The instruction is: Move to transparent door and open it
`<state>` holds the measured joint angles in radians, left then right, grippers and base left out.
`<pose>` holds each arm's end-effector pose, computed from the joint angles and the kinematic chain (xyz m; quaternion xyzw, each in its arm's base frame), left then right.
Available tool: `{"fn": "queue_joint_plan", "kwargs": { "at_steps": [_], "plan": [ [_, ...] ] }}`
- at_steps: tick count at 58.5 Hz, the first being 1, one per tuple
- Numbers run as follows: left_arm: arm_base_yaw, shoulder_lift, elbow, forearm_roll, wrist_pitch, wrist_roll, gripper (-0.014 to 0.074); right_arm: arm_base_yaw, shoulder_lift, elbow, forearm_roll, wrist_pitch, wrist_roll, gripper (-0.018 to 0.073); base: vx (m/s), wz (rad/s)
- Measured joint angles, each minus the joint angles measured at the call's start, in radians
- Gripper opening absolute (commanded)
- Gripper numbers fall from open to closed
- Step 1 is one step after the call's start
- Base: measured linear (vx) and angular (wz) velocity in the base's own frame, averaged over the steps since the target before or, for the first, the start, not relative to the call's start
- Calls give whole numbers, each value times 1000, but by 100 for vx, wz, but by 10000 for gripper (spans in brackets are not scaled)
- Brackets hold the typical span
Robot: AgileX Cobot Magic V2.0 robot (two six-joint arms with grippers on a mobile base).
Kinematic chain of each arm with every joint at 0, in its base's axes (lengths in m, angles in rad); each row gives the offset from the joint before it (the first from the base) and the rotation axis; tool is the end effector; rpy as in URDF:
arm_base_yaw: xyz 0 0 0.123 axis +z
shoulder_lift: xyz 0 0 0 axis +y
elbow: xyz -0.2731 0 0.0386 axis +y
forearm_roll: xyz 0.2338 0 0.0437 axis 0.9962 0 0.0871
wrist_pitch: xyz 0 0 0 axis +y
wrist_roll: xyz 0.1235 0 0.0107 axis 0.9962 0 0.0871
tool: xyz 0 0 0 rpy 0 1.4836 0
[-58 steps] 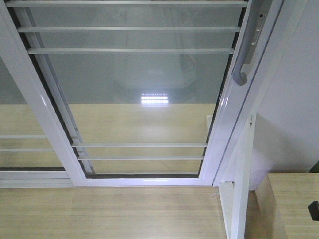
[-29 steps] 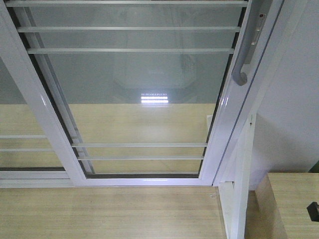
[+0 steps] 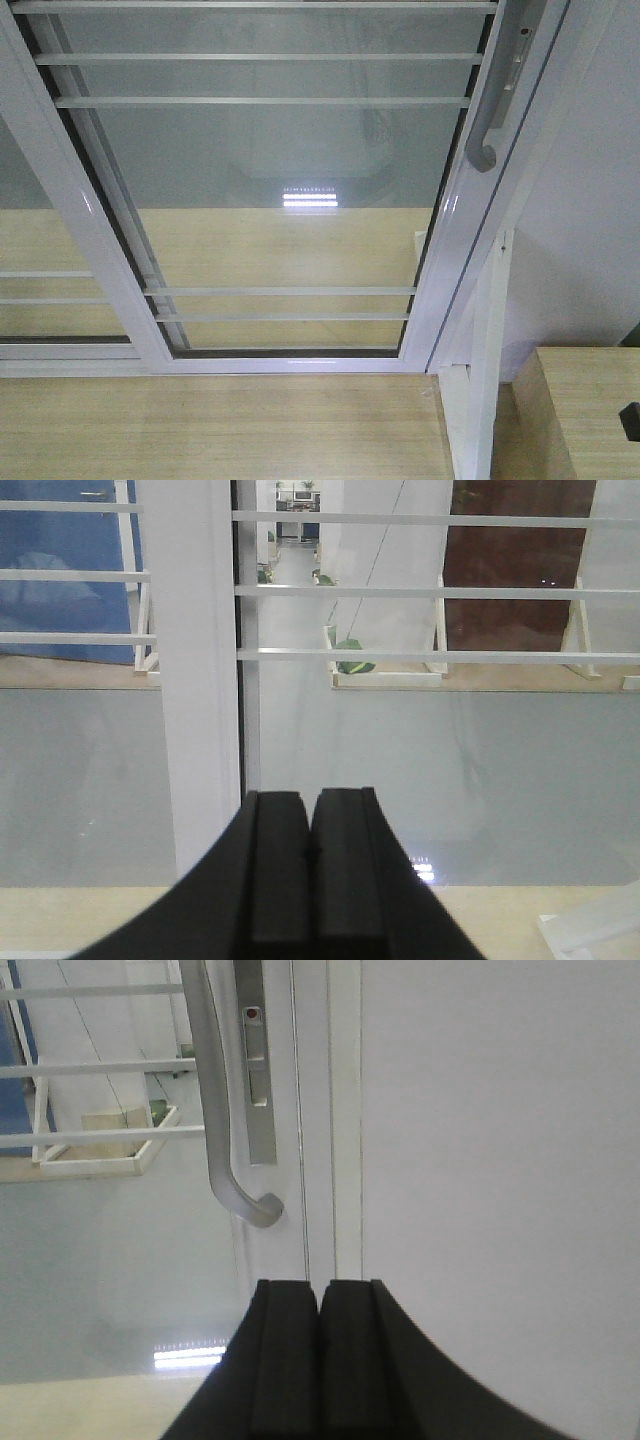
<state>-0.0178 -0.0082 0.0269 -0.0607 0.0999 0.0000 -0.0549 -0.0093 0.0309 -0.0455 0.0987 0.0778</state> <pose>0.0850 -0.0023 0.1947 -0.0132 0.7179 -0.0294 0.6954 0.0850 -0.0052 0.1935 0.0330 0.7179 -0.0094 0.6953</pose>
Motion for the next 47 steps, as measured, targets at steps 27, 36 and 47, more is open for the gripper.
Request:
{"fn": "queue_joint_plan", "kwargs": {
  "at_steps": [27, 36, 47],
  "plan": [
    [0, 0, -2, -3, -268, -17, -3, 0, 0, -23, -3, -127, 2, -8, 0, 0],
    [0, 32, -146, -4, -168, -63, -3, 0, 10, -160, -37, -49, 0, -5, 0, 0],
    [0, 185, -371, 27, -85, -55, -3, 0, 166, -358, -57, 8, -1, -4, 0, 0]
  ]
}}
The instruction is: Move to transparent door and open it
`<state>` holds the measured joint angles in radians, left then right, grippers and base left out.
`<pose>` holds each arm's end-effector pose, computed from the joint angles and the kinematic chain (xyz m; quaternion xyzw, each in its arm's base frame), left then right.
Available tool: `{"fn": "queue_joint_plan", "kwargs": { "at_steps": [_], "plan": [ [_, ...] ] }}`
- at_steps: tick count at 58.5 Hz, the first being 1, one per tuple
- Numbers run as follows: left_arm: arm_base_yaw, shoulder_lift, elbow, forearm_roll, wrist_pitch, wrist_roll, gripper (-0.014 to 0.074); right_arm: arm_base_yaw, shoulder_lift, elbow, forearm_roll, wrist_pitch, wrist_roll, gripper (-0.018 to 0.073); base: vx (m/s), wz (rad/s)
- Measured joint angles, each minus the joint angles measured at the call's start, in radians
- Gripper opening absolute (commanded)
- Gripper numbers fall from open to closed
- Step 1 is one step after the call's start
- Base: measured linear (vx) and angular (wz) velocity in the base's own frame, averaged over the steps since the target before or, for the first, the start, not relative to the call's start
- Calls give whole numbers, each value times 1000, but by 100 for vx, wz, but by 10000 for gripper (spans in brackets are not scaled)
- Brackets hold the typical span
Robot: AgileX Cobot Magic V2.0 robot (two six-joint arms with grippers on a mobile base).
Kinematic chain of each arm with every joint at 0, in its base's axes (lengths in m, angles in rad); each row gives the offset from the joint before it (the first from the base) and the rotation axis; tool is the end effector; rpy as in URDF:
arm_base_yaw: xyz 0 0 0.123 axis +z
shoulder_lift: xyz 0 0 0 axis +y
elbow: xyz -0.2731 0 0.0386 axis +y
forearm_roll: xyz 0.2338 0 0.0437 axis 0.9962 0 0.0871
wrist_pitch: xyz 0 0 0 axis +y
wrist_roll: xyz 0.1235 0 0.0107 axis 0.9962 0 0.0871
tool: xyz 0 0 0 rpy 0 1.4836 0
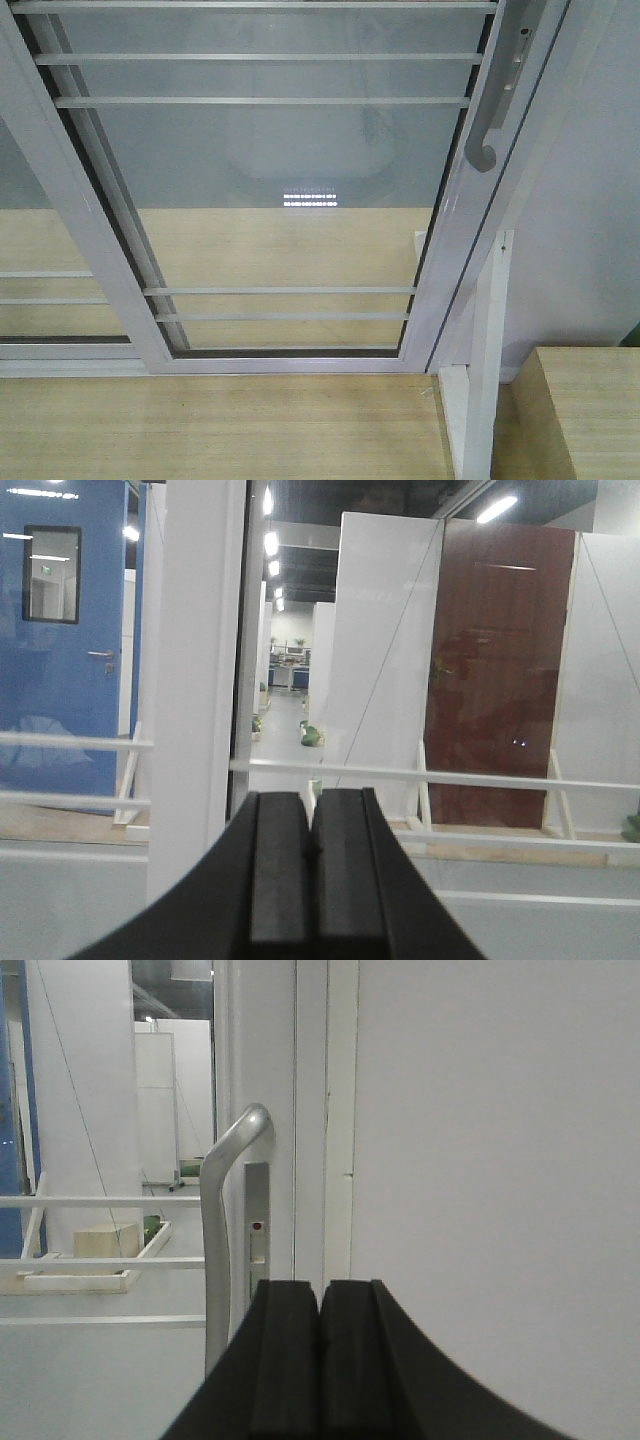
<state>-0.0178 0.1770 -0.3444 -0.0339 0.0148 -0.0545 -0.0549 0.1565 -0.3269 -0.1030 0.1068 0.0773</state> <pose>0.0816 -0.0015 0.3205 -0.0216 0.6171 -0.0419 0.7855 0.0816 -0.0059 0.3050 0.0139 0.6515 -0.0339 0.7578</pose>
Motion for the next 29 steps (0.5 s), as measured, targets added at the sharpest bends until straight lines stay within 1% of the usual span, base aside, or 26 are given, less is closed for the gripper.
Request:
{"fn": "queue_joint_plan", "kwargs": {
  "at_steps": [7, 13, 22, 29],
  "plan": [
    [0, 143, -74, 53, -6, 33, -3, 0, 173, -65, -2, -11, 0, -4, 0, 0],
    [0, 264, -82, 65, -23, 43, -3, 0, 318, -72, -3, -47, 0, -2, 0, 0],
    [0, 396, -82, 68, -6, 45, 6, 0, 469, -72, -3, -174, -1, 15, 0, 0],
    [0, 452, -82, 69, -1, 45, 29, 0, 548, -72, -3, -280, 1, 65, 0, 0]
  ]
}}
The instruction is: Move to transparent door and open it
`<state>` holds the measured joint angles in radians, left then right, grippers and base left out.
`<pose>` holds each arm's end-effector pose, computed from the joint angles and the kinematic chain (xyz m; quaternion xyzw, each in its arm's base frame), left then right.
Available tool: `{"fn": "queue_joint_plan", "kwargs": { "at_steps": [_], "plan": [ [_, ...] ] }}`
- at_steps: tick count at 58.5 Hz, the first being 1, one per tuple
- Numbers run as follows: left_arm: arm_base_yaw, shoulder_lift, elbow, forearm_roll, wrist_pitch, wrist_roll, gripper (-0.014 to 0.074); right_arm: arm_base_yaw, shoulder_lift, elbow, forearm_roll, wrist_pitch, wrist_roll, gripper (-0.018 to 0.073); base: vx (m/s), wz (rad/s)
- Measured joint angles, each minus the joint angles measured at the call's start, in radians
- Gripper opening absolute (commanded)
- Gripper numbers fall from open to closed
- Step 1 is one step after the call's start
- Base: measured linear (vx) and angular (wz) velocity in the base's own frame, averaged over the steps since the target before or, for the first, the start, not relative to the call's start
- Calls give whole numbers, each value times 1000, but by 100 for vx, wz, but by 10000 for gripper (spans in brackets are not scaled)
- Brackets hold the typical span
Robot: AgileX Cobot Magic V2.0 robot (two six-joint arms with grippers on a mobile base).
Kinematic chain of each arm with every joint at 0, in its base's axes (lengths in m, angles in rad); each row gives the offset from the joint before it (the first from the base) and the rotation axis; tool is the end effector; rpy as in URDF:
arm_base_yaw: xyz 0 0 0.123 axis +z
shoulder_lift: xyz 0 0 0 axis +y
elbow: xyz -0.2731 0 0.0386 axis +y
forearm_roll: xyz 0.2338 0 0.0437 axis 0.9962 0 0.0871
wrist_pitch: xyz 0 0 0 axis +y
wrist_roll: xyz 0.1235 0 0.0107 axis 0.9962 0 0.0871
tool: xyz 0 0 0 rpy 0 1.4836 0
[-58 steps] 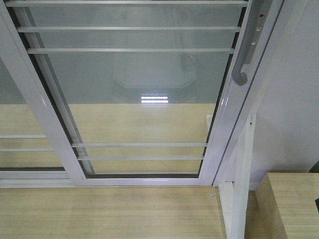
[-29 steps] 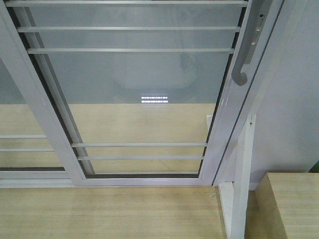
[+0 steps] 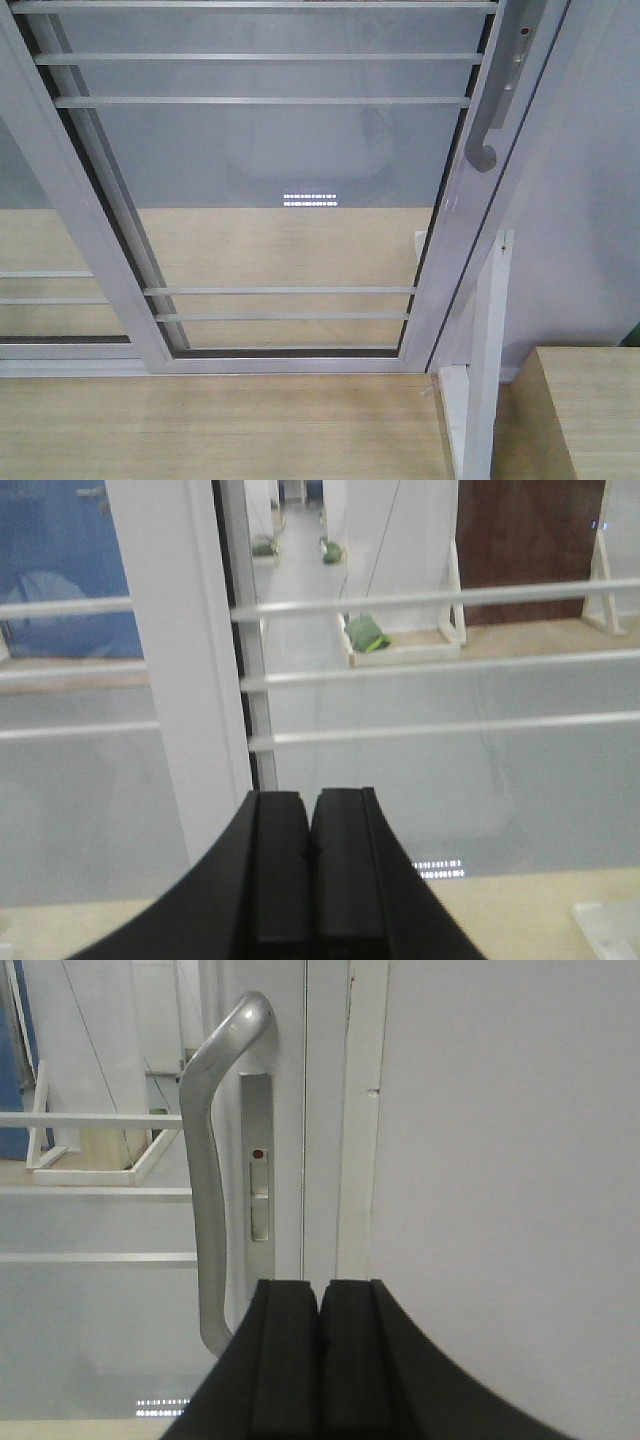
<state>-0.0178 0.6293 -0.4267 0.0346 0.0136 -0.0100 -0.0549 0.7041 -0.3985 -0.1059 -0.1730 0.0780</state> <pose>0.1626 -0.0028 0.2947 0.0158 0.7510 0.0024 0.6601 0.1766 -0.0075 0.2947 0.0040 0.7233 -0.0215 0.6902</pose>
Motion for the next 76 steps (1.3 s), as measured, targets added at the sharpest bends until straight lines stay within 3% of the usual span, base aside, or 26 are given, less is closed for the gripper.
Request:
{"fn": "queue_joint_plan", "kwargs": {
  "at_steps": [10, 20, 27, 35, 58, 76],
  "plan": [
    [0, 30, 0, 1, 0, 1, 107, 0, 99, 0, 0, -14, 0, 210, 0, 0],
    [0, 34, 0, 1, 0, 1, 272, 0, 187, 0, 0, -17, 2, 397, 0, 0],
    [0, 34, 0, 1, 0, 1, 379, 0, 250, 0, 0, -35, 2, 470, 0, 0],
    [0, 34, 0, 1, 0, 1, 420, 0, 325, 0, -1, -117, 3, 478, 0, 0],
    [0, 34, 0, 1, 54, 2, 420, 0, 564, -6, -110, -497, 37, 478, 0, 0],
    [0, 34, 0, 1, 54, 2, 420, 0, 738, -188, -220, -525, 100, 478, 0, 0]
  ]
}}
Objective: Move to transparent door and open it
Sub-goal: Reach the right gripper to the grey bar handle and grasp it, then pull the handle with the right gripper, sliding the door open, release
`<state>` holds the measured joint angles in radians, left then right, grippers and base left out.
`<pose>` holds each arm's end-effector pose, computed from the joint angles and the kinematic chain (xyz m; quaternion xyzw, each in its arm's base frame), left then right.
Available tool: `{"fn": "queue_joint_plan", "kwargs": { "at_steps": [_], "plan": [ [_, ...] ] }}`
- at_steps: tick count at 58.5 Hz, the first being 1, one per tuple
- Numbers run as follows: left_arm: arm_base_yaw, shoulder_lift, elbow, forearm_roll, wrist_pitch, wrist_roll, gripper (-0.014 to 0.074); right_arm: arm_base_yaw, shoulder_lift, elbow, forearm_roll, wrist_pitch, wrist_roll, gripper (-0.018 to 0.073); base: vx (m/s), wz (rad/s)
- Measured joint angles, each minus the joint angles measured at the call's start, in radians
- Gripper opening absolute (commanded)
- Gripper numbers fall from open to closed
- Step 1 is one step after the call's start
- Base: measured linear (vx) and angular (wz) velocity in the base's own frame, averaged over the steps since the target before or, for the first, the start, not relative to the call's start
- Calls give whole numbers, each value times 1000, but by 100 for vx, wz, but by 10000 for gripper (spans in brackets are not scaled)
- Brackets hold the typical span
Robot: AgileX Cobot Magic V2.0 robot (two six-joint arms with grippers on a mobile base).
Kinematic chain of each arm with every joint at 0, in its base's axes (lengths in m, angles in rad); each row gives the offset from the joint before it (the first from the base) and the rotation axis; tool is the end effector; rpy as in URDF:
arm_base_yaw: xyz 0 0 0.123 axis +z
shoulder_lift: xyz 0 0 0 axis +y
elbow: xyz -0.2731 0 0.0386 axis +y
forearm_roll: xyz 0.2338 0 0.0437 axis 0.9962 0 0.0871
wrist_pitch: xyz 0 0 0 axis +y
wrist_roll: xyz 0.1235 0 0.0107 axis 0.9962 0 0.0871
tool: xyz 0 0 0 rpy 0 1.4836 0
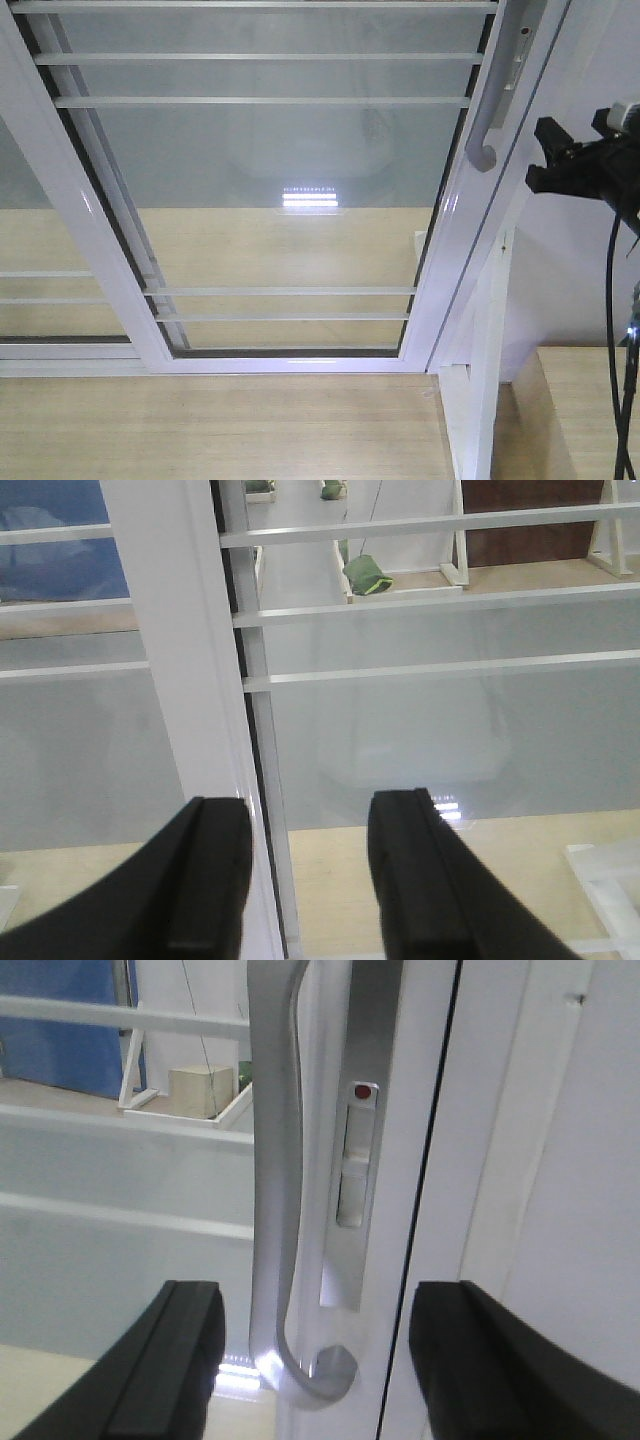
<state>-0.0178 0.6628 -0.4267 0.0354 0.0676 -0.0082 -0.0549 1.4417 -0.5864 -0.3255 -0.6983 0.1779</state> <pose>0.1670 -0.0027 0.2826 0.0168 0.7792 0.0039 0.6266 0.3112 0.0084 0.2393 -0.0769 0.7356 0.0329 0.6722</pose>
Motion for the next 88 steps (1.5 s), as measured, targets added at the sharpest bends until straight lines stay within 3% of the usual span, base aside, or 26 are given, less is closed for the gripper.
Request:
{"fn": "queue_joint_plan", "kwargs": {
  "at_steps": [21, 43, 67, 88],
  "plan": [
    [0, 0, 0, 0, 0, 0, 420, 0, 179, -266, -159, 42, 132, 478, 0, 0],
    [0, 0, 0, 0, 31, 0, 420, 13, 358, -457, -260, 63, 245, 444, 0, 0],
    [0, 0, 0, 0, 34, 0, 420, 95, 452, -602, -238, 190, 249, 285, 0, 0],
    [0, 0, 0, 0, 34, 0, 420, 148, 456, -615, -225, 213, 245, 286, 0, 0]
  ]
}}
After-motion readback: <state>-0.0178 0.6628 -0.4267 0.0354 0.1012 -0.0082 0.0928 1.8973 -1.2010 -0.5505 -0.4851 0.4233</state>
